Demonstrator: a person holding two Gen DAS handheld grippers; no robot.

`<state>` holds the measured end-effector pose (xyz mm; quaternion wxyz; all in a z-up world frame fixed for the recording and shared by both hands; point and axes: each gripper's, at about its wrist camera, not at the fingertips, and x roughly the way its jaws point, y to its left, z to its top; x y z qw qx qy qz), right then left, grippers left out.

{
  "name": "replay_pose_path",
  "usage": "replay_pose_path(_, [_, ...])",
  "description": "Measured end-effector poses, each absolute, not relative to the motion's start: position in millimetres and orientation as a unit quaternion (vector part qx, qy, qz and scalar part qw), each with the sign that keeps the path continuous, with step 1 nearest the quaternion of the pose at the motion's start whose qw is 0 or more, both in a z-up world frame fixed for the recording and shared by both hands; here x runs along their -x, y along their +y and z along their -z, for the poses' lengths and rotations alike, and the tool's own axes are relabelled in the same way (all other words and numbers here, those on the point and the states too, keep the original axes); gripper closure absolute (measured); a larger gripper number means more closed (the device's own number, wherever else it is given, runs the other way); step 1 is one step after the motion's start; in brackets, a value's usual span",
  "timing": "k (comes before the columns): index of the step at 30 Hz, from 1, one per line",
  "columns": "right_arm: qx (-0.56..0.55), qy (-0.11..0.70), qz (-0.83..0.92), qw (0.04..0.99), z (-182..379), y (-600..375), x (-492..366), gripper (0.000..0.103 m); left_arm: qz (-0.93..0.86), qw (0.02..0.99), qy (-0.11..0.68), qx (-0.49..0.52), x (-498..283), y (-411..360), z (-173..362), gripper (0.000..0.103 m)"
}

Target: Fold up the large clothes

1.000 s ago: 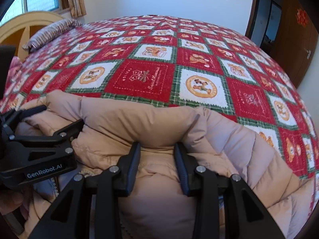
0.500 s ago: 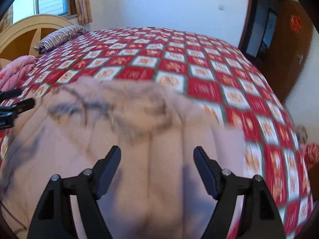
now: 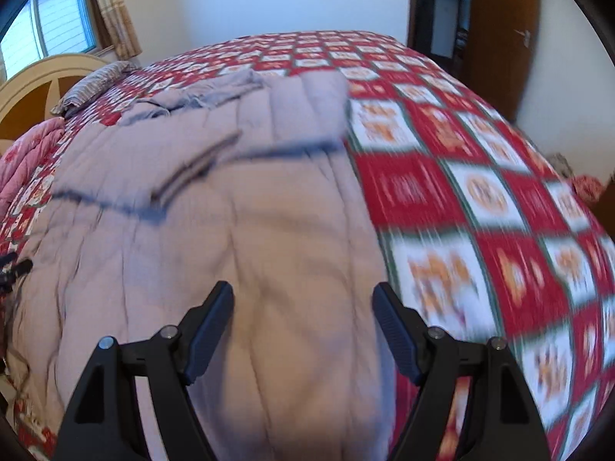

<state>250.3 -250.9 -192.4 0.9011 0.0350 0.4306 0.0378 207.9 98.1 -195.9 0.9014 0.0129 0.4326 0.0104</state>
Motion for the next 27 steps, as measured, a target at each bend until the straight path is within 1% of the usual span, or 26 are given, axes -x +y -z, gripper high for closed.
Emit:
replay_pose_path(7, [-0.059,0.436,-0.029,0.898,204.2,-261.9,-194.7,0.025,0.005,0.9,0.434,0.037,-156.2,113.6,209.2,0.005])
replay_pose_path(14, [-0.077,0.446,-0.043,0.891,217.5,-258.8,-147.0,0.026,0.037,0.904,0.423,0.052,-137.0,113.7,214.3,0.005])
replay_pose_path(17, [-0.099,0.451,-0.053,0.885,226.7,-260.5,-131.5,0.032,0.049,0.903,0.423,0.055,-136.7,112.4,213.5,0.006])
replay_pose_path(18, [-0.104,0.451,-0.056,0.885,228.8,-260.6,-127.9,0.035,0.053,0.903,0.422,0.055,-136.2,111.3,213.0,0.008])
replay_pose_path(19, [-0.113,0.451,-0.06,0.883,231.5,-262.0,-124.9,0.041,0.057,0.903,0.421,0.055,-135.4,110.4,212.4,0.015])
replay_pose_path(20, [-0.123,0.447,-0.062,0.884,232.7,-263.3,-122.9,0.045,0.055,0.904,0.42,0.051,-133.9,109.8,212.0,0.024])
replay_pose_path(21, [-0.13,0.445,-0.067,0.884,232.7,-264.6,-121.8,0.055,0.057,0.905,0.419,0.047,-132.6,108.8,210.6,0.031])
replay_pose_path(22, [-0.136,0.442,-0.072,0.884,231.3,-265.2,-120.3,0.067,0.059,0.906,0.417,0.043,-131.3,108.0,209.1,0.045])
replay_pose_path(23, [-0.141,0.438,-0.076,0.885,229.6,-266.0,-119.1,0.073,0.069,0.907,0.414,0.04,-130.6,107.9,206.5,0.07])
replay_pose_path(24, [-0.145,0.434,-0.08,0.886,227.8,-264.9,-116.9,0.082,0.081,0.906,0.412,0.045,-129.7,108.7,202.5,0.075])
replay_pose_path(25, [-0.149,0.427,-0.085,0.888,224.4,-264.2,-114.0,0.086,0.082,0.908,0.409,0.047,-128.1,110.3,198.8,0.08])
replay_pose_path(26, [-0.149,0.425,-0.086,0.889,220.7,-262.9,-112.0,0.087,0.09,0.911,0.401,0.048,-126.0,111.8,191.8,0.085])
replay_pose_path(27, [-0.148,0.417,-0.087,0.892,216.4,-261.6,-108.6,0.089,0.1,0.914,0.389,0.05,-123.3,113.5,183.2,0.087])
